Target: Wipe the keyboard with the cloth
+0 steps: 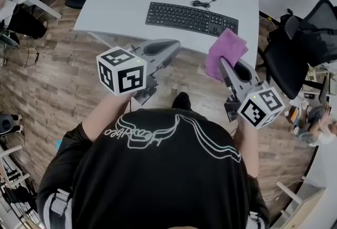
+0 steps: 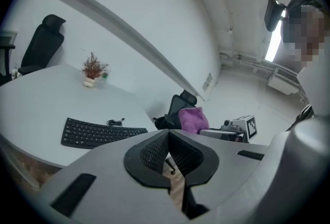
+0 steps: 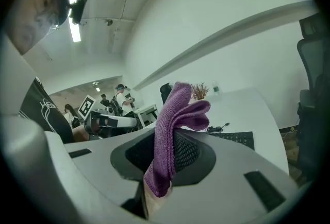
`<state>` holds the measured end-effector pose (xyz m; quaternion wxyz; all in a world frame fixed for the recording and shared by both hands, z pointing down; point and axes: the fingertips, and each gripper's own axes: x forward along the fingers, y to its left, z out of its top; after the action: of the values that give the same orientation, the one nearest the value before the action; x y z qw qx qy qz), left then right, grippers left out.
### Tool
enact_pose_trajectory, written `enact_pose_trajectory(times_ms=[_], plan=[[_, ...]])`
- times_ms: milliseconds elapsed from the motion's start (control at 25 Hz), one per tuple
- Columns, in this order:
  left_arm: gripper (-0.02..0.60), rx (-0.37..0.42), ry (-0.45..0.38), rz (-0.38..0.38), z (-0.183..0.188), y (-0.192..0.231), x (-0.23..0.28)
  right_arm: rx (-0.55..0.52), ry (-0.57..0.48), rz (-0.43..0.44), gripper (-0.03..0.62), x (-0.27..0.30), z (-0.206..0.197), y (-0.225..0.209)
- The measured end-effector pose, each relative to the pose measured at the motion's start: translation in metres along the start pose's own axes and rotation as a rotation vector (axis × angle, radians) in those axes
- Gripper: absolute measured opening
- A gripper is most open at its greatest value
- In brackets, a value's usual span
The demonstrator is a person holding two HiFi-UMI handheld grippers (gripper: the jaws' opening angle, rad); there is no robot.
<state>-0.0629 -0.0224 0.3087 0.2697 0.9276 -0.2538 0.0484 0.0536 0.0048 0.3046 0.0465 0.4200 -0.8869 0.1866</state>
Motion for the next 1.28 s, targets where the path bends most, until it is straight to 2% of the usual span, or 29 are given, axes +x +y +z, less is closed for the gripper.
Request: enact_pose_trajectory(times_ms=[160,320,600,920,1280], plan=[[0.006,0.064,-0.006,-0.008,-0.013,-0.027,-0.04,0.023,-0.03,0.026,0.054,-0.015,-0.01,0.049],[0.006,0.093,-0.023,-0.029,-0.019,-0.047,-0.071,0.001,-0.04,0.049,0.054,-0.025,-0.014,0.089],[0.006,0.118,-0.036,-0.044,-0.026,-0.07,-0.106,-0.017,-0.036,0.056,0.054,-0.041,-0.023,0.132],[0.006,0.119,-0.031,-0.053,-0.035,-0.078,-0.118,-0.021,-0.037,0.046,0.054,-0.046,-0.03,0.146],[0.006,0.109,-0.028,-0.056,-0.038,-0.077,-0.115,-0.015,-0.032,0.041,0.054,-0.047,-0.034,0.143]])
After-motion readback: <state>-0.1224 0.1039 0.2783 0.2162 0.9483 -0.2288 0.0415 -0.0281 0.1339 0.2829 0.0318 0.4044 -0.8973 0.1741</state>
